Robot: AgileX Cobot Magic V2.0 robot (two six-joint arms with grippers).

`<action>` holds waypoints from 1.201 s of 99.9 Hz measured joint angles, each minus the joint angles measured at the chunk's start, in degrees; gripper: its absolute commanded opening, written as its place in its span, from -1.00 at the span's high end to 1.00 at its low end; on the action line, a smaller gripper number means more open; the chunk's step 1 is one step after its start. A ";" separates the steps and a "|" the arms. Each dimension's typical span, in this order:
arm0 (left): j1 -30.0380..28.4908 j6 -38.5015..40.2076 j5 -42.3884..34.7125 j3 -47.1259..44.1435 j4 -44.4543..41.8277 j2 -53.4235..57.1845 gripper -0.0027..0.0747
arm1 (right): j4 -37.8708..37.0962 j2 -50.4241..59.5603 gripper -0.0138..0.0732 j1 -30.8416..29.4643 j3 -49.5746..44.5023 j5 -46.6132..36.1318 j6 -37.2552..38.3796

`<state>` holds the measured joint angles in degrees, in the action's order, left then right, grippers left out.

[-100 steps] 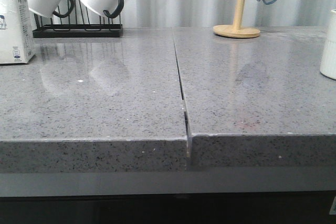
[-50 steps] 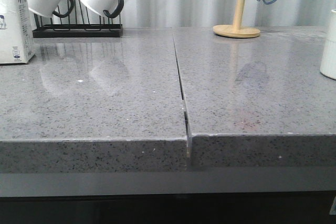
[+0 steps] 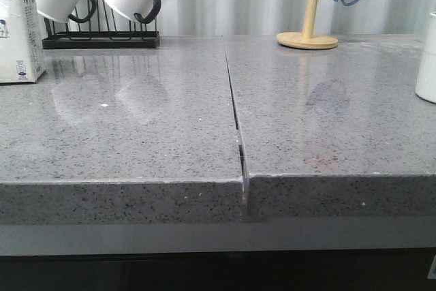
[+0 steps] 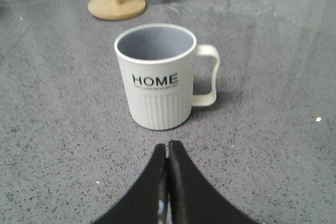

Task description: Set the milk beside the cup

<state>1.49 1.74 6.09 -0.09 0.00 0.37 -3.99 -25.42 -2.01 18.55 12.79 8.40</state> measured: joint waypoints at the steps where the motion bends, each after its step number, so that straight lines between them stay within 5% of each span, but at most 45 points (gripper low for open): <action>1: 0.00 0.00 0.00 0.00 0.00 0.00 0.99 | 0.00 -0.27 0.67 0.00 0.00 -0.11 0.00; 25: 0.00 0.00 0.00 0.00 0.00 0.00 0.99 | -0.17 -8.37 -0.19 0.00 0.00 -6.26 0.00; 120: 0.00 0.00 0.00 0.00 0.00 0.00 0.99 | -0.06 -40.68 -0.20 -12.97 0.38 -42.30 0.00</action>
<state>1.49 1.74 6.09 -0.09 0.00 0.37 -4.05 -66.10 -14.98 18.93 -29.51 8.40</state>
